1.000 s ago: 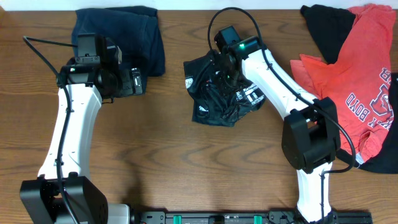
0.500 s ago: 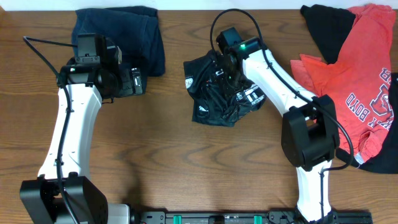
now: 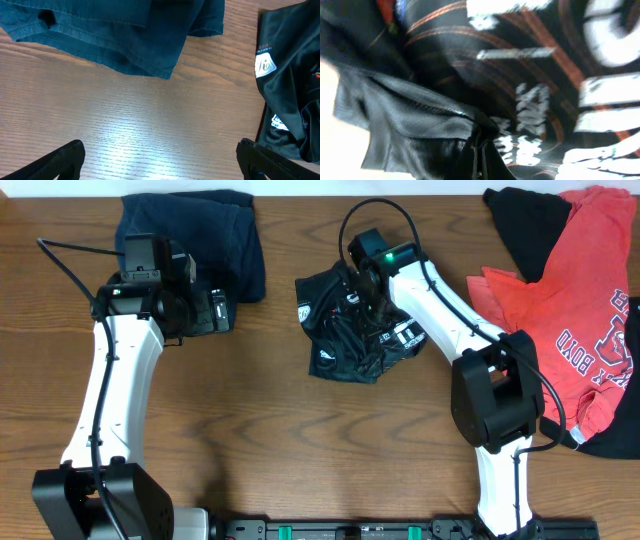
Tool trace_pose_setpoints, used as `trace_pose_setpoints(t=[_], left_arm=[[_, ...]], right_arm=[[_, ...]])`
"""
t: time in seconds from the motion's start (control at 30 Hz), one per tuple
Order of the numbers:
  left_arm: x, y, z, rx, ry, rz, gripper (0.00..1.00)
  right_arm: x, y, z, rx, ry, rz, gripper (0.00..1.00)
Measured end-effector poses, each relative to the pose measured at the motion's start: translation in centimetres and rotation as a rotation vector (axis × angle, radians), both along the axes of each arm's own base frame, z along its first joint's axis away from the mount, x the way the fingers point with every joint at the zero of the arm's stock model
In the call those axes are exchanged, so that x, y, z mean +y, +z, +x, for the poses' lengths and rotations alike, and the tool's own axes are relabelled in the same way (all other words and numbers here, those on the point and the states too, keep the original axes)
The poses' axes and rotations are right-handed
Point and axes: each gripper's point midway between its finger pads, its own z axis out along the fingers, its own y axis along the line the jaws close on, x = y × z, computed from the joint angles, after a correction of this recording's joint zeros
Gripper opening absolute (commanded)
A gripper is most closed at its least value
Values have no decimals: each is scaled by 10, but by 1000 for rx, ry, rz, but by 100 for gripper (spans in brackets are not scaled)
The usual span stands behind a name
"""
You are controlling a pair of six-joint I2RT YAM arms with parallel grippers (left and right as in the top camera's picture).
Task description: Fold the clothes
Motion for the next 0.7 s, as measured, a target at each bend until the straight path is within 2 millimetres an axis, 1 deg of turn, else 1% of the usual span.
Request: trace_pose_setpoints(t=[0.1, 0.17, 0.23, 0.3, 0.4, 0.57, 0.63, 0.67, 0.7], left_arm=[[0, 0, 0, 0, 0, 0, 98], [0, 0, 0, 0, 0, 0, 98], [0, 0, 0, 0, 0, 0, 98], [0, 0, 0, 0, 0, 0, 98], [0, 0, 0, 0, 0, 0, 98], [0, 0, 0, -1, 0, 0, 98], [0, 0, 0, -1, 0, 0, 98], [0, 0, 0, -1, 0, 0, 98], [0, 0, 0, -1, 0, 0, 98]], right_arm=[[4, 4, -15, 62, 15, 28, 1], [6, 10, -25, 89, 24, 40, 1], [11, 20, -36, 104, 42, 47, 1], [18, 29, -47, 109, 68, 54, 1], [33, 41, -70, 130, 121, 54, 1], [49, 44, -101, 187, 186, 29, 1], [53, 45, -110, 200, 200, 20, 1], [55, 45, -113, 205, 204, 15, 5], [56, 45, -116, 211, 205, 12, 17]])
